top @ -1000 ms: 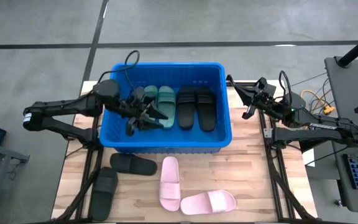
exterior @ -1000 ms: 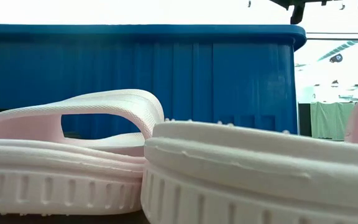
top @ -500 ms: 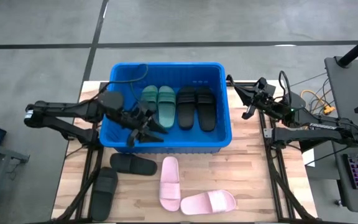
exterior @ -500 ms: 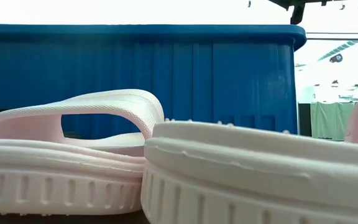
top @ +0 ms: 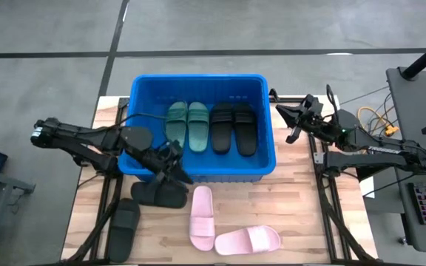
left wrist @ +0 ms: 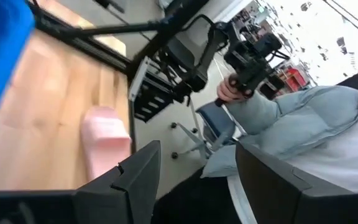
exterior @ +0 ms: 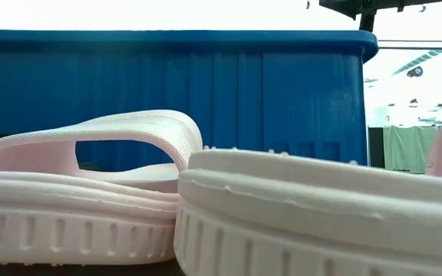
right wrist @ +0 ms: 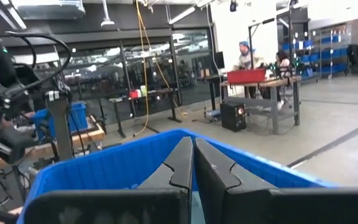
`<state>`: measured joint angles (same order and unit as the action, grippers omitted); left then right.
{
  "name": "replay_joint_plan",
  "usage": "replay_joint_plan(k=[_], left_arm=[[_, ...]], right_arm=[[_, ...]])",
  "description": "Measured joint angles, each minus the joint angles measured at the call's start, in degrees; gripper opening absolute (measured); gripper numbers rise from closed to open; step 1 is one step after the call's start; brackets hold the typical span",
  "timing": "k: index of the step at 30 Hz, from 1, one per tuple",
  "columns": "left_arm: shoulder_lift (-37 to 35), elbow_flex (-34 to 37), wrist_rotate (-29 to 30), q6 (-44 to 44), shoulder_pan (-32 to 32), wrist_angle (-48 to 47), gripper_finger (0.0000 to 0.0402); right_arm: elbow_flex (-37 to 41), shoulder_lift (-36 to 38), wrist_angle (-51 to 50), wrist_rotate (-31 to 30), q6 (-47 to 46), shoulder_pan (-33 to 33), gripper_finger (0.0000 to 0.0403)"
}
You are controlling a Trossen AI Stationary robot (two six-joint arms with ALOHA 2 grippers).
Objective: Pick and place slides into bin
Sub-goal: Put the left pink slide into the blue bin
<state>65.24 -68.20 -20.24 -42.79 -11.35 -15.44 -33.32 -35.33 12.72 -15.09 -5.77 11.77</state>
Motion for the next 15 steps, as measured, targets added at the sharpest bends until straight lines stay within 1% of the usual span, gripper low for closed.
replay_joint_plan(k=[9, 15], left_arm=[[0.8, 0.2, 2.8, -6.4, -7.9, -0.2, 0.0193], [2.3, 0.2, 4.5, -8.1, -13.5, -0.2, 0.0193]], right_arm=[[0.0, 0.0, -3.7, 0.0, -1.8, 0.0, 0.0009], [0.0, 0.0, -8.7, 0.0, -6.6, 0.0, 0.0009]])
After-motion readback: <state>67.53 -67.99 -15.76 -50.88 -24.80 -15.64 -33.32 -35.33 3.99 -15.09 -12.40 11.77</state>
